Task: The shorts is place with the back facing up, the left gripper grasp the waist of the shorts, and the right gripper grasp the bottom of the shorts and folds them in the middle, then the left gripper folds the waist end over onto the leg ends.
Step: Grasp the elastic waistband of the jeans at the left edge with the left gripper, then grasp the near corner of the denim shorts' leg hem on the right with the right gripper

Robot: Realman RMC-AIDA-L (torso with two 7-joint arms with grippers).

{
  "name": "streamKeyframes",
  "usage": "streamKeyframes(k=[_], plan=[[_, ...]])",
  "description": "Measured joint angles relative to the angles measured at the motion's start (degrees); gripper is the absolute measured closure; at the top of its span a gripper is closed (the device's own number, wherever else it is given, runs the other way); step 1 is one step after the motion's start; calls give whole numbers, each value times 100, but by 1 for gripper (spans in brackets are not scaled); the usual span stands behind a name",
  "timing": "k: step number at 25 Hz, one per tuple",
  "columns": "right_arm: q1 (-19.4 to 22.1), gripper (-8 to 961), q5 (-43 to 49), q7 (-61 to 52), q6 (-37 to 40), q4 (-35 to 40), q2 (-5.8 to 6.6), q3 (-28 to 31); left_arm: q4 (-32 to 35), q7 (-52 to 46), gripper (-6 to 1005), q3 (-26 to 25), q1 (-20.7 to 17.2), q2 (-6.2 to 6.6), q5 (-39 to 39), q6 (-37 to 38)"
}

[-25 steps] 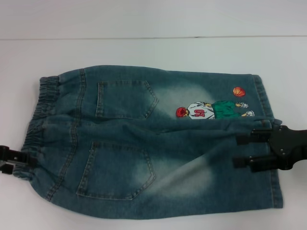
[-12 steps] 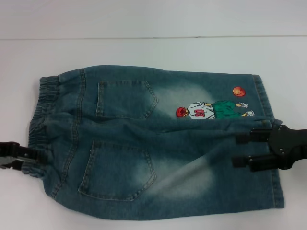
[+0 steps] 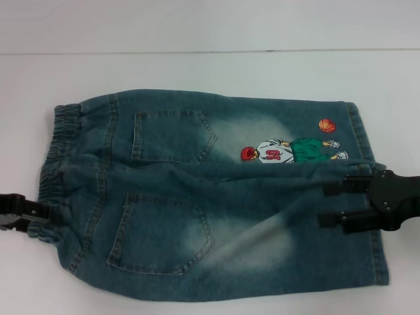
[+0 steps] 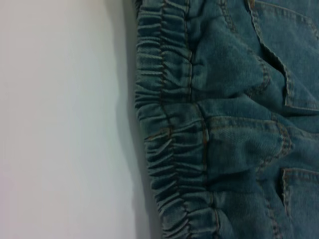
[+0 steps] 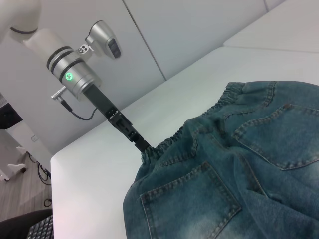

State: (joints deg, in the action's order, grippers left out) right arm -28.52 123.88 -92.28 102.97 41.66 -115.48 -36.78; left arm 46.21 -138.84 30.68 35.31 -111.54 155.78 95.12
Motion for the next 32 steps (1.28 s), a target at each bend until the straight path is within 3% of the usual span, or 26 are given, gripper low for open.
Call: streamKeyframes(k=[5,11,25,32], plan=[[-13,70,-4,0,-15,0,5,5,49,191,161,75,-25,-19,23,67],[-24,71,-15,-2,-19,0,15,11,111,294,317,223,-48,-95,23,-17],[-12,70,-15,-12,-30,0,18,39,107,273,982,228,-59,-115,18,-117],[-8,69,-13,-95,-20,0,19,115,220,302,984,187,-63,-151,-27,-108]])
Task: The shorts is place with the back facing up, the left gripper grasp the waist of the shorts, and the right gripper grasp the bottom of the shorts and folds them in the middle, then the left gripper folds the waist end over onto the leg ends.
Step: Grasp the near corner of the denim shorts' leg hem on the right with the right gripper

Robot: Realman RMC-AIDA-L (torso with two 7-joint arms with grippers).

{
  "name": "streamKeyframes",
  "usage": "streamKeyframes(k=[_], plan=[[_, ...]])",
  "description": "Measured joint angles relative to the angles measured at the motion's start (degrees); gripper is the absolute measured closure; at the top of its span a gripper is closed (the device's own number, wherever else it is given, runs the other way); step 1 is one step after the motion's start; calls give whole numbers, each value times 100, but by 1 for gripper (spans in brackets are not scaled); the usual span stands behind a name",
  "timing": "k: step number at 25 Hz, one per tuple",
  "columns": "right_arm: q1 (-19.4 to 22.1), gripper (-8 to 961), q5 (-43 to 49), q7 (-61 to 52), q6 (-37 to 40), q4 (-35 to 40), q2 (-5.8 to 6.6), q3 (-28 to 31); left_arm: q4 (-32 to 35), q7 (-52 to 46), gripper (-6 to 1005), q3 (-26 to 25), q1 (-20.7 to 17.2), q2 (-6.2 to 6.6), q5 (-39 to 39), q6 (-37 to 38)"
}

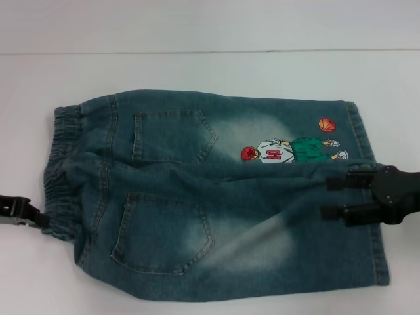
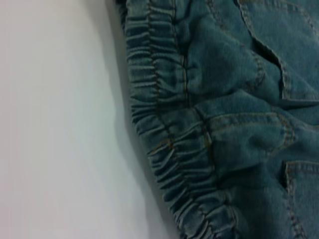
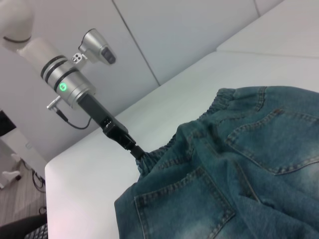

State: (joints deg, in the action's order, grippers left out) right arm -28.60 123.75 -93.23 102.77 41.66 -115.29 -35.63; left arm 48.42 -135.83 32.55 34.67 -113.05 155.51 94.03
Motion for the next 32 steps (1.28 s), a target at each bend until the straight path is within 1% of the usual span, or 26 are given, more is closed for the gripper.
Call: streamKeyframes(k=[3,5,7,9,11,13,15,18,22,26,28,29,32], plan=[[-19,69,0,-205,28,28,31,100,183,-14,985,-16,6,-37,-4,16],[-50,68,2,-444,73,71,98,120,250,-34,985,-42,29,-43,-9,35],[-87,68,22,-732,193,111,214,94,310,-43,985,-71,56,-43,-21,56],[-115,68,42,-1018,322,148,376,44,358,-44,985,-82,81,-43,-24,70],[-133,68,76,-1289,466,163,570,-55,366,-45,985,-83,106,-44,-24,71],[-157,68,256,-1453,608,227,708,-161,369,-44,985,-83,123,-49,-24,65],[-205,68,692,-1508,713,381,754,-201,373,-40,985,-82,146,-60,-24,52],[-343,69,1553,-1513,811,531,739,-205,376,-33,985,-67,195,-68,-24,64],[-552,69,2252,-1517,901,400,696,-227,360,-48,985,-61,268,-66,-24,70],[-722,69,2611,-1566,871,138,633,-474,347,-49,985,-35,318,-59,-23,75],[-815,69,2837,-1633,755,-29,561,-685,343,-49,985,-26,332,-63,-22,75],[-815,68,2837,-1633,755,-29,561,-685,340,-49,985,-26,337,-64,-21,73],[-918,68,3126,-1704,620,-143,499,-746,336,-49,985,-25,344,-64,-21,69]])
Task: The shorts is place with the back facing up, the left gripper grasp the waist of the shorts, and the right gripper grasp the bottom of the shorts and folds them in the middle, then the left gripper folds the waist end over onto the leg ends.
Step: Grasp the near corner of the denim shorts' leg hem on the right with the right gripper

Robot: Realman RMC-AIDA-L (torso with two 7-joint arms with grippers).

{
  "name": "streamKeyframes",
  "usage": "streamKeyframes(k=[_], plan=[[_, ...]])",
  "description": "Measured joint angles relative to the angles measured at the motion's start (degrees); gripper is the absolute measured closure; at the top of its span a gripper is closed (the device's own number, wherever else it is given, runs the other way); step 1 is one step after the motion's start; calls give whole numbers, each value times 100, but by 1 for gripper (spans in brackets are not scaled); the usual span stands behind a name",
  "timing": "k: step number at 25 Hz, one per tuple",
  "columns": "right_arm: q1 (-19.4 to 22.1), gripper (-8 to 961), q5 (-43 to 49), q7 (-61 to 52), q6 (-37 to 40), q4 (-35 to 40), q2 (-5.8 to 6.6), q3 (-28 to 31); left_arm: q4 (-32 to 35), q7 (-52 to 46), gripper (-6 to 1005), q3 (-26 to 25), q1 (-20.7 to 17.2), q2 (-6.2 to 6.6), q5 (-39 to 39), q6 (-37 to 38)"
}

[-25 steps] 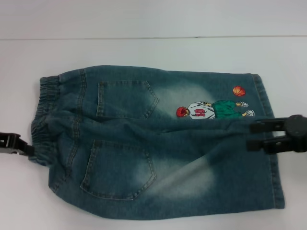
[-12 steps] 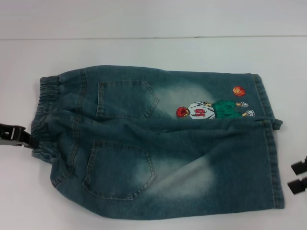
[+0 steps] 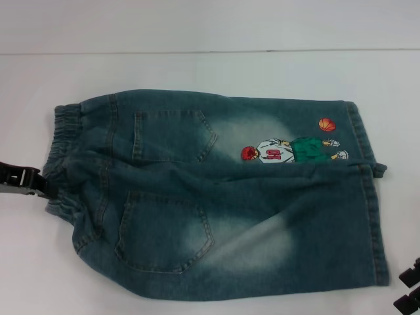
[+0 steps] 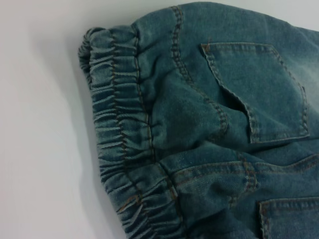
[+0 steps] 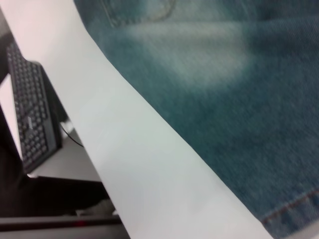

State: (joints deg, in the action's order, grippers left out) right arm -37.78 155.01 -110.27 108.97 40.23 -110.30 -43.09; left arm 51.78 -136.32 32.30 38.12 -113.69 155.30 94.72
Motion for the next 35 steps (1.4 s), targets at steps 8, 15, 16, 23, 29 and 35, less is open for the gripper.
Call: streamKeyframes(k=[8,15,16,23,29,35], plan=[[-123,69,213,-91,-174,-88,-35,-46,-1,14,985,6,3,-13,0,-4],[-145,69,224,-186,-297,-100,-60,-200,-2,8,985,3,3,-26,0,-44],[-147,69,224,-187,-315,-113,-76,-203,-2,8,985,4,3,-29,0,-48],[-223,68,228,-187,-558,-379,-102,-208,-2,8,985,4,1,-40,2,-72],[-280,69,159,-132,-608,-390,-160,-153,-2,20,985,4,-21,-46,-1,-77],[-300,70,9,-113,-586,-339,-160,-147,-2,43,985,4,-37,-66,-1,-80]])
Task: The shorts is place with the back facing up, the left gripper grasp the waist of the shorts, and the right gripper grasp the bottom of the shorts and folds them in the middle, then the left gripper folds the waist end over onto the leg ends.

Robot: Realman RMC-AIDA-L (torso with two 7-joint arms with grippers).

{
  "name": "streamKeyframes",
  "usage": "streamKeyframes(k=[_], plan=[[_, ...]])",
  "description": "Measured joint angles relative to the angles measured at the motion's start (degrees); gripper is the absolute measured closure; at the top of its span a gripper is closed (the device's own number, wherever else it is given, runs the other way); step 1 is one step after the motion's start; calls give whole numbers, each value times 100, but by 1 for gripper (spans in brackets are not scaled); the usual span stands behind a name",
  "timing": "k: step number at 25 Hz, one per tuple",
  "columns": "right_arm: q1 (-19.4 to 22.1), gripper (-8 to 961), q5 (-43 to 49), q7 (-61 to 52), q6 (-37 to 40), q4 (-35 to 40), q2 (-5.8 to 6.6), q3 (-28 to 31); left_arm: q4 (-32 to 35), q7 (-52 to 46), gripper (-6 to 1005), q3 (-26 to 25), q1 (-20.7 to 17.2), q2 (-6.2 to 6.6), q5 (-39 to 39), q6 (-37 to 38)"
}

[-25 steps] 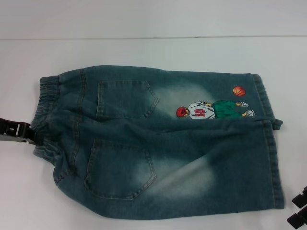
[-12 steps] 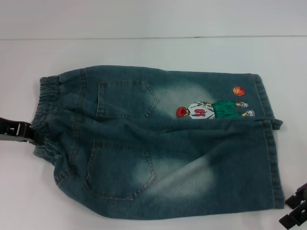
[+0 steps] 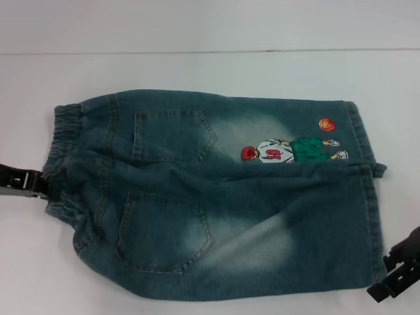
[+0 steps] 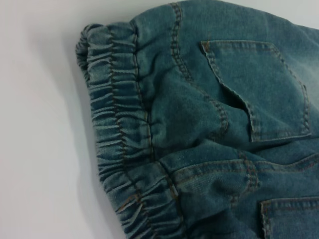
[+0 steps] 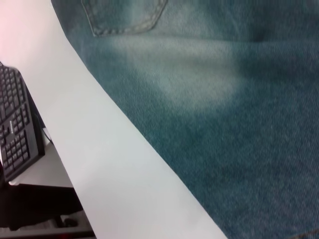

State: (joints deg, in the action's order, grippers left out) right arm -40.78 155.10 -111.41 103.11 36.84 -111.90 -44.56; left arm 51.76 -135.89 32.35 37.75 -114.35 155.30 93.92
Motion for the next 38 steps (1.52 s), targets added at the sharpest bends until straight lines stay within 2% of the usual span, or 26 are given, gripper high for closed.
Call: streamKeyframes(k=[9,14,20,25,28,38], plan=[[-11,68,-41,69,7,7,-12,-42,-9,10,986,-1,-13,-10,0,-7],[-10,153,-42,125,13,7,-16,-44,-9,10,986,-1,-9,-9,0,-7],[-19,347,-11,108,-2,11,-16,-45,-54,10,986,-1,-5,-8,0,-49],[-25,599,-7,91,-20,18,-16,-60,-109,10,986,-1,3,-8,0,-70],[-26,839,-5,88,-40,18,-16,-65,-131,10,986,0,16,-8,0,-75],[1,939,-29,100,-79,2,-21,-20,-132,10,986,-12,23,0,0,-101]])
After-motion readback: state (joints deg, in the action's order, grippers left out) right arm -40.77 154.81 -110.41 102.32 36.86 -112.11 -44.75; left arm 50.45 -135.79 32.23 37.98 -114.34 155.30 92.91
